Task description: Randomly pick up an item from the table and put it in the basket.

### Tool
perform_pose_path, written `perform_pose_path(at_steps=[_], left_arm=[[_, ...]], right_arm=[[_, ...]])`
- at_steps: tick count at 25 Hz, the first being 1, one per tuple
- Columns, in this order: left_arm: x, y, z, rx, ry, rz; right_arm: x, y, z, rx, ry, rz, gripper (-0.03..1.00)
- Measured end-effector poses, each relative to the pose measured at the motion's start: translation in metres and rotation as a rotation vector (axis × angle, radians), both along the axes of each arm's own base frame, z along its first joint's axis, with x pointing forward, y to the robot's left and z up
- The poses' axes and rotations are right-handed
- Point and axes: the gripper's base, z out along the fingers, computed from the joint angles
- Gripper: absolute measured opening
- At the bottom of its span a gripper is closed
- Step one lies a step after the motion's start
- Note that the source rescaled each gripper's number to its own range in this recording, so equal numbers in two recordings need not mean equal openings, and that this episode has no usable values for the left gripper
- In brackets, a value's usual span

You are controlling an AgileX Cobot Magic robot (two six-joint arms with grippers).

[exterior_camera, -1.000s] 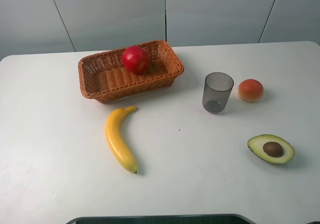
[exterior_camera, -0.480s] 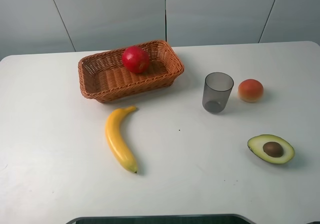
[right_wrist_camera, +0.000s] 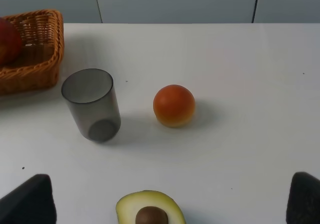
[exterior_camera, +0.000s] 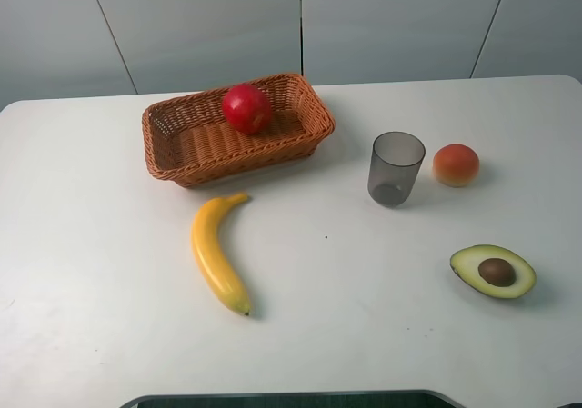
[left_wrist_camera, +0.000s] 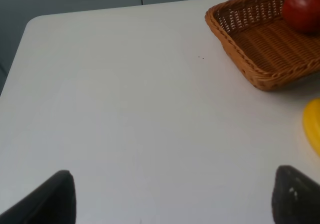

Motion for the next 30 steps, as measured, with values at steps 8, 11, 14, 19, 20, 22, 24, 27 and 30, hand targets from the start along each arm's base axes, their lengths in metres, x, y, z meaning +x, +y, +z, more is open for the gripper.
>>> perform_pose_path(at_steps=[8, 11, 14, 19, 20, 22, 24, 27, 30], left_arm=[[0.0, 0.0, 0.0, -0.002, 0.0, 0.001], [0.0, 0.0, 0.0, -0.002, 0.0, 0.001], [0.0, 0.0, 0.0, -0.002, 0.0, 0.001], [0.0, 0.0, 0.0, -0.002, 0.0, 0.001], [0.0, 0.0, 0.0, -0.002, 0.0, 0.001], [0.0, 0.0, 0.0, -0.002, 0.0, 0.001], [0.0, 0.0, 0.0, -0.002, 0.0, 0.001], [0.0, 0.0, 0.0, -0.002, 0.0, 0.001], [0.0, 0.0, 0.0, -0.002, 0.0, 0.001]], right_arm=[[0.0, 0.0, 0.0, 0.002, 0.0, -0.001, 1.0], [0.0, 0.0, 0.0, 0.002, 0.0, -0.001, 1.0], [0.0, 0.0, 0.0, 0.002, 0.0, -0.001, 1.0], [0.0, 0.0, 0.0, 0.002, 0.0, -0.001, 1.0], [0.0, 0.0, 0.0, 0.002, 0.0, -0.001, 1.0], [0.0, 0.0, 0.0, 0.002, 0.0, -0.001, 1.0], [0.0, 0.0, 0.0, 0.002, 0.0, -0.001, 1.0], [0.0, 0.0, 0.0, 0.002, 0.0, -0.001, 1.0], [0.0, 0.0, 0.0, 0.002, 0.0, -0.001, 1.0]])
